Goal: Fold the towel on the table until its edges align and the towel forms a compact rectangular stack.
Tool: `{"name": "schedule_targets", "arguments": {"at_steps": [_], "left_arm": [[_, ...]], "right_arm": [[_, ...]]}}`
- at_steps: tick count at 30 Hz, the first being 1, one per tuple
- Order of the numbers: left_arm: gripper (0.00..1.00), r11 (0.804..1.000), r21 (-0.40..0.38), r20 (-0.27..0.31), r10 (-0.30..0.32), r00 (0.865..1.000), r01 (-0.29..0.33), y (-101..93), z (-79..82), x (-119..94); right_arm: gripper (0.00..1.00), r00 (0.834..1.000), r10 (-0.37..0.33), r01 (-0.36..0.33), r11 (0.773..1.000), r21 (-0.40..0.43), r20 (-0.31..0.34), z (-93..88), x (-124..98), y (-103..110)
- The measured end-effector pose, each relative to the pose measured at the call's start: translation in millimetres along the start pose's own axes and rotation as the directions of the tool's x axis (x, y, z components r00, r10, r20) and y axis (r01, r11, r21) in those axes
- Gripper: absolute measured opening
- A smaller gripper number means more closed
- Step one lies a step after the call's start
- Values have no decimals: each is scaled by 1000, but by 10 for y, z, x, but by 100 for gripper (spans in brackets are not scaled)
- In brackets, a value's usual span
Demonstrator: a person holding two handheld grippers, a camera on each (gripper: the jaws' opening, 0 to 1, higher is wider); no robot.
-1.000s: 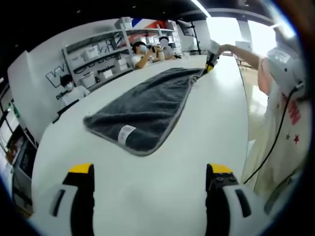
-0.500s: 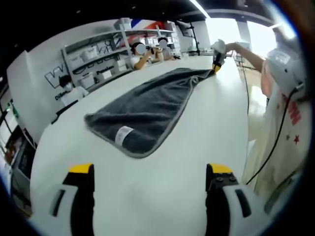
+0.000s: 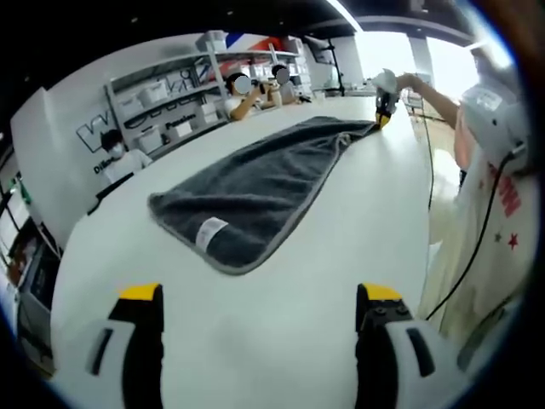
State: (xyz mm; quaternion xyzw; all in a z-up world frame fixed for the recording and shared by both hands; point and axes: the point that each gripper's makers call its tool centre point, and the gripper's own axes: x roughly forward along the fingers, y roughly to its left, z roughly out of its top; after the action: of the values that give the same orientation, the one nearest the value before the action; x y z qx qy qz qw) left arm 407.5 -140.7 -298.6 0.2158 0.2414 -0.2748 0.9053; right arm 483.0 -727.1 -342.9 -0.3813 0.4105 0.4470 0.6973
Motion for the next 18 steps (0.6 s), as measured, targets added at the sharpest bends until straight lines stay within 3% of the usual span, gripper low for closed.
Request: {"name": "schedule_targets", "arguments": {"at_steps": [18], "left_arm": [[98,1000,5,9,-14,1000,14,-8,26,44]], "right_arm": [[4,998,60,-60,998,33,-2,-39,-24,216]]}}
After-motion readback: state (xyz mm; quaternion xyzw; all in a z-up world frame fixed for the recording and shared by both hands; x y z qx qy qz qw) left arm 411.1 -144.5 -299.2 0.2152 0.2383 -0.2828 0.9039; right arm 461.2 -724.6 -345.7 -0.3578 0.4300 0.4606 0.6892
